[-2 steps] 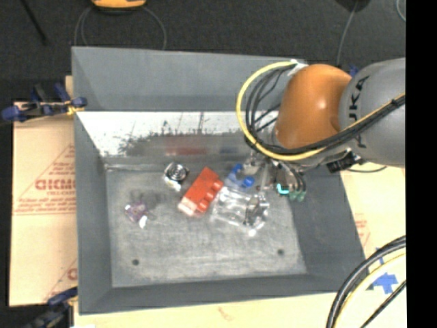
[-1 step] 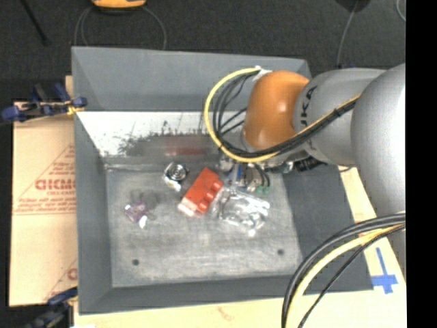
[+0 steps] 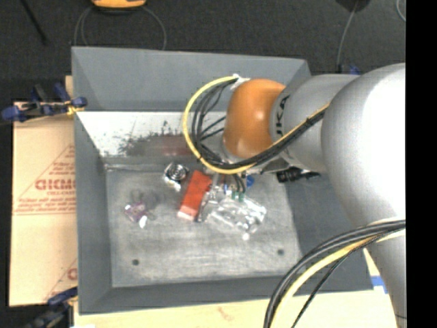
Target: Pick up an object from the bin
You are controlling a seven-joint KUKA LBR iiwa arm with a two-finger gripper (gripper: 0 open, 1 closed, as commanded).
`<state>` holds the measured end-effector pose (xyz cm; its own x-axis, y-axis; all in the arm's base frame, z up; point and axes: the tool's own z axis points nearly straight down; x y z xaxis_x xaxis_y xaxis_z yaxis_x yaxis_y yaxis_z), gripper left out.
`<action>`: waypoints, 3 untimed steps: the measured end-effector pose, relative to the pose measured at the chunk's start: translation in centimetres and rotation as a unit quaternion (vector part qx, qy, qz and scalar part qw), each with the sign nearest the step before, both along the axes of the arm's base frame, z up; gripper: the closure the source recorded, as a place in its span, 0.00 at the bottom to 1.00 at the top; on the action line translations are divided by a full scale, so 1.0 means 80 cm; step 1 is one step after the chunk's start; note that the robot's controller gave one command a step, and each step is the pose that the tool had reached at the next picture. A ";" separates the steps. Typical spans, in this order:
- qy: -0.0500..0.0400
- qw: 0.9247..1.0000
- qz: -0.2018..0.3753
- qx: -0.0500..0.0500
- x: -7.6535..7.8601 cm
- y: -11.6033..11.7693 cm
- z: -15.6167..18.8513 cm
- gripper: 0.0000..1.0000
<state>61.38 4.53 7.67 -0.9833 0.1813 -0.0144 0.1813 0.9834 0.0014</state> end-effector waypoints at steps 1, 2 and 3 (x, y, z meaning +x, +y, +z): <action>0.001 0.998 0.064 -0.002 0.031 0.013 -0.001 0.00; 0.001 0.998 0.065 -0.002 0.031 0.013 -0.001 1.00; 0.001 0.986 0.166 -0.003 0.046 -0.068 0.170 1.00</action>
Offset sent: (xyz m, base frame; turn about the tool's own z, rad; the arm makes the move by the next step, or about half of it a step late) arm 0.0201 0.0131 -0.0067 -0.1307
